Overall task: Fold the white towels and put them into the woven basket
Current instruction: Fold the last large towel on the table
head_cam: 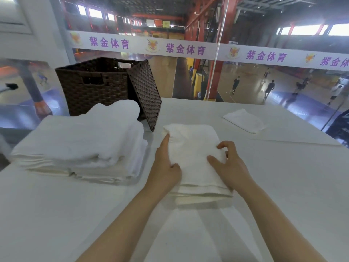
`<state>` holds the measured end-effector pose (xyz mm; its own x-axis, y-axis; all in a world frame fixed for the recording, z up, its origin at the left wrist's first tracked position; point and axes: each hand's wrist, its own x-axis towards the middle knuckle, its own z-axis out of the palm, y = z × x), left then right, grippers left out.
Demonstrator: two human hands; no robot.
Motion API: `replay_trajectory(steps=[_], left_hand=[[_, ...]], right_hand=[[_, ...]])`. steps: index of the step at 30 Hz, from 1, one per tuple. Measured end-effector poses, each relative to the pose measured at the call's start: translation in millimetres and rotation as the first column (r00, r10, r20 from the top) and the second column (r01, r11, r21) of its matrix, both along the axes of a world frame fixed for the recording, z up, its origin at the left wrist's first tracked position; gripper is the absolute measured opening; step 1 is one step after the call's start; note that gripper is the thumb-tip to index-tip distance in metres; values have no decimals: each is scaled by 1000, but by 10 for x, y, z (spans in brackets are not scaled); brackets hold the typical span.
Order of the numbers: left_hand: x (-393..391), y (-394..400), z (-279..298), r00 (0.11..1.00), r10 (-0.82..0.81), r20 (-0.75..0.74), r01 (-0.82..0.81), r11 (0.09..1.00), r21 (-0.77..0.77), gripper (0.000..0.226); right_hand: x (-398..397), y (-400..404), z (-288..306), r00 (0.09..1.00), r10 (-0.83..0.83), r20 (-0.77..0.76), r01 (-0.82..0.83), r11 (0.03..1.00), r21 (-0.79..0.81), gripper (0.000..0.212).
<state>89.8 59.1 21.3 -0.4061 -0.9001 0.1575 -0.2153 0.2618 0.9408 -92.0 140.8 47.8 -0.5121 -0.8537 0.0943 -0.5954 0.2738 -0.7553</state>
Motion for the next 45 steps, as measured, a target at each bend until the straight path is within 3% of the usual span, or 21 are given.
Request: replay_trajectory(steps=[5, 11, 15, 19, 27, 30, 32, 35, 37, 40, 42, 45], left_hand=[[524, -286, 551, 998, 45, 42, -37, 986, -163, 90], [1384, -656, 1122, 993, 112, 24, -104, 969, -226, 89], [2052, -1013, 1442, 960, 269, 82, -245, 943, -223, 79], [2716, -1416, 1579, 902, 375, 215, -323, 915, -242, 71], [3701, -2157, 1298, 807, 376, 456, -361, 924, -125, 75], [3858, -2331, 1076, 807, 303, 506, -319, 946, -58, 73], [3894, -2415, 888, 825, 242, 511, -265, 964, -27, 75], [3837, -2529, 654, 855, 258, 449, -217, 966, -142, 80], [3815, -2600, 529, 774, 384, 503, -216, 908, -360, 91], [3802, -2627, 363, 530, 611, 589, -66, 722, -689, 96], [3756, -2605, 325, 430, 640, 636, 68, 680, -730, 88], [3731, -2631, 323, 279, 541, 794, 201, 775, -599, 67]], right_hand=[[430, -278, 510, 998, 66, -14, -67, 992, -110, 33], [1124, -764, 1059, 979, 197, -56, -205, 958, -203, 34], [1744, -1208, 1299, 940, 323, -112, -340, 918, -207, 37], [2393, -1721, 1341, 895, 417, -156, -436, 893, -111, 41], [3515, -2650, 981, 766, 566, -303, -543, 823, 166, 60], [3728, -2825, 794, 734, 575, -362, -482, 816, 318, 52], [3824, -2888, 673, 664, 550, -506, -374, 831, 412, 37], [3880, -2958, 611, 523, 518, -677, -192, 845, 499, 29], [3881, -2993, 597, 407, 524, -748, -70, 835, 546, 39], [3933, -2995, 509, 258, 565, -784, -4, 812, 584, 55], [3966, -2985, 439, 286, 592, -753, -41, 793, 608, 61], [3949, -2984, 413, 335, 591, -734, -73, 792, 606, 63]])
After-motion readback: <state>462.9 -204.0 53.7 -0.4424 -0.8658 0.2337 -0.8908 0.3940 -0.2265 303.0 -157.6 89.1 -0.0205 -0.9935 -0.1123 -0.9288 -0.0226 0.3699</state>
